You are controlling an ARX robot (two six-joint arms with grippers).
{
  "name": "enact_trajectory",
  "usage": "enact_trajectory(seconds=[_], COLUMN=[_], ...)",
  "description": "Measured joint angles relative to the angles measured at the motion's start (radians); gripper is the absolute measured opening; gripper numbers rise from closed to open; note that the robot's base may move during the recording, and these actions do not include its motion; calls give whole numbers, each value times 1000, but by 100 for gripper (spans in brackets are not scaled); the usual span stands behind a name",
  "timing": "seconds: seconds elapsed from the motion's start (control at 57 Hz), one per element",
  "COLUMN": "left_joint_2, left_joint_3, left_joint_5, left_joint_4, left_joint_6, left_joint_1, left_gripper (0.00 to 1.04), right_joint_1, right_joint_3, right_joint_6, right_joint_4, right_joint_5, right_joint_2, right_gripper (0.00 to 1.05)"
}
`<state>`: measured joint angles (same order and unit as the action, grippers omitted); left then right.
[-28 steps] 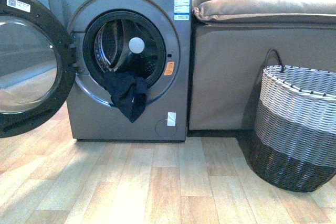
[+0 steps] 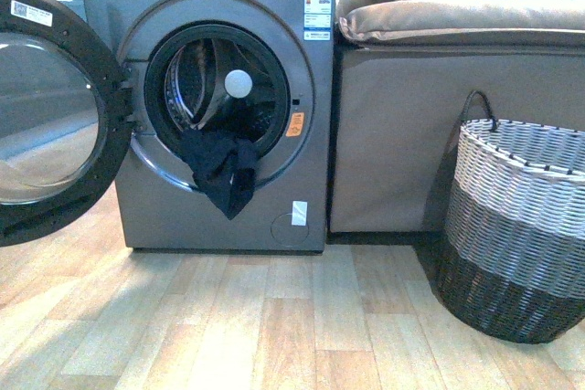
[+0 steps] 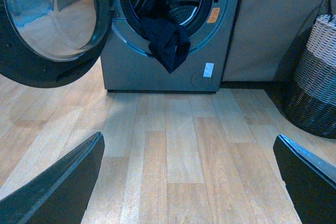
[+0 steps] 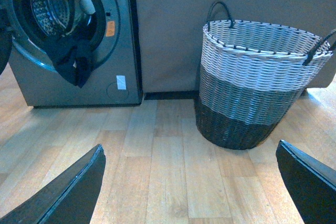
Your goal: Collect clothes from washing machine
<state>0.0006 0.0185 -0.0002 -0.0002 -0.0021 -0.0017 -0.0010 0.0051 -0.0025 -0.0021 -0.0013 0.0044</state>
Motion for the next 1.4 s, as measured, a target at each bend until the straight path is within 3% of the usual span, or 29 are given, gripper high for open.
enact_trajectory(seconds=[1.404], left_joint_2=[3], left_joint_3=[0], left_joint_5=[2], left_joint_4=[-1], left_joint_6=[0], left_joint_1=[0], left_gripper=[98], right_joint_1=[0], right_joint_3=[0], right_joint_6=[0], right_joint_4=[0], right_joint_5=[0], right_joint_2=[0], right_gripper=[97])
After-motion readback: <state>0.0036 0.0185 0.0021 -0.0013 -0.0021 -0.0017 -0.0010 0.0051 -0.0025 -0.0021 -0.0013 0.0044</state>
